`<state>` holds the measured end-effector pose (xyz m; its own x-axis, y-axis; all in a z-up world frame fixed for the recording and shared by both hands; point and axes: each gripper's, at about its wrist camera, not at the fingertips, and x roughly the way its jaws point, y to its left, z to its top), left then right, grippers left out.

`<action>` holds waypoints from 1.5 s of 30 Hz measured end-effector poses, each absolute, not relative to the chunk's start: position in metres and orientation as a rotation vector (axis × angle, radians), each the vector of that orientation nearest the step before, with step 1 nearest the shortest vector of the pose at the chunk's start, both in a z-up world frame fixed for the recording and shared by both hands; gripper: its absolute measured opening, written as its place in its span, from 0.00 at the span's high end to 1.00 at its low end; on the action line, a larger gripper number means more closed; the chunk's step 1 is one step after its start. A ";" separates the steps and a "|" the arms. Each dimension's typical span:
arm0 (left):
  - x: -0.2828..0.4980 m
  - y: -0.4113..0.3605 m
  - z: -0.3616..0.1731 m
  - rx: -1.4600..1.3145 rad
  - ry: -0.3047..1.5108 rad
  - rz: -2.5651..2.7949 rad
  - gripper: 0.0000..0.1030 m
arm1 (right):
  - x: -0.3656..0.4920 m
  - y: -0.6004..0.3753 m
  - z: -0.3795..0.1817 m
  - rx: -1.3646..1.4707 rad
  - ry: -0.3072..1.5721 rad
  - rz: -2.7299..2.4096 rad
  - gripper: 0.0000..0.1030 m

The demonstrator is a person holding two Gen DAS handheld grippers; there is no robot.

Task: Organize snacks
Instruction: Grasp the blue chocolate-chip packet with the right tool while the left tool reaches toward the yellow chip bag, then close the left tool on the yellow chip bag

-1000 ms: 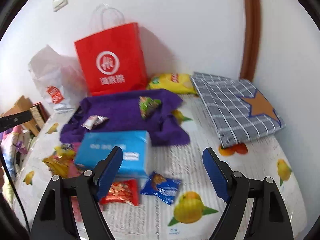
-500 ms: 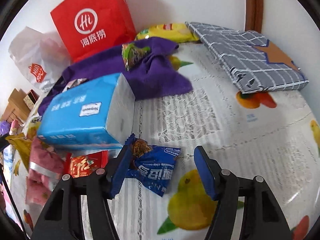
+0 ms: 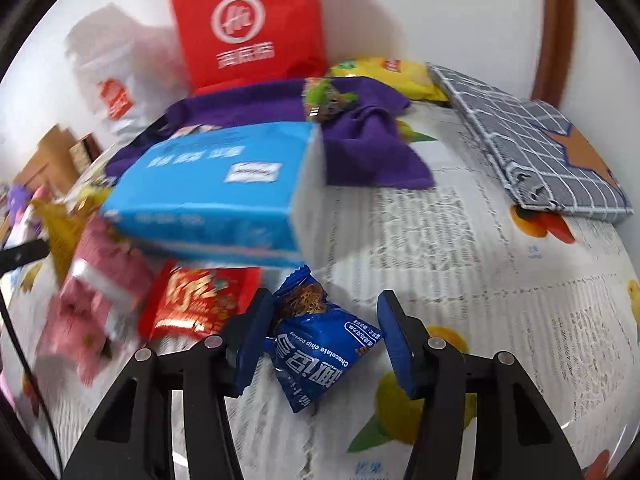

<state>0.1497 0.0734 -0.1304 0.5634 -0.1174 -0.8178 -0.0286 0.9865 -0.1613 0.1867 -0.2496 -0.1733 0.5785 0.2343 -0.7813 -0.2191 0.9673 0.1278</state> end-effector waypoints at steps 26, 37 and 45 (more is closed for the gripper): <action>0.130 0.062 -0.125 -0.157 0.957 -0.072 0.29 | 0.174 -0.244 -0.179 -0.138 0.905 0.285 0.59; 0.160 0.023 -0.127 -0.203 0.960 -0.141 0.30 | 0.171 -0.253 -0.180 -0.102 0.921 0.198 0.56; 0.172 0.020 -0.144 -0.259 0.992 -0.123 0.53 | 0.173 -0.256 -0.181 -0.075 0.930 0.203 0.56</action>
<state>0.1718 0.0205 -0.1437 0.5434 -0.2197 -0.8102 -0.0156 0.9623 -0.2714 0.1725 -0.2559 -0.1815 0.5803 0.1413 -0.8020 -0.2060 0.9783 0.0233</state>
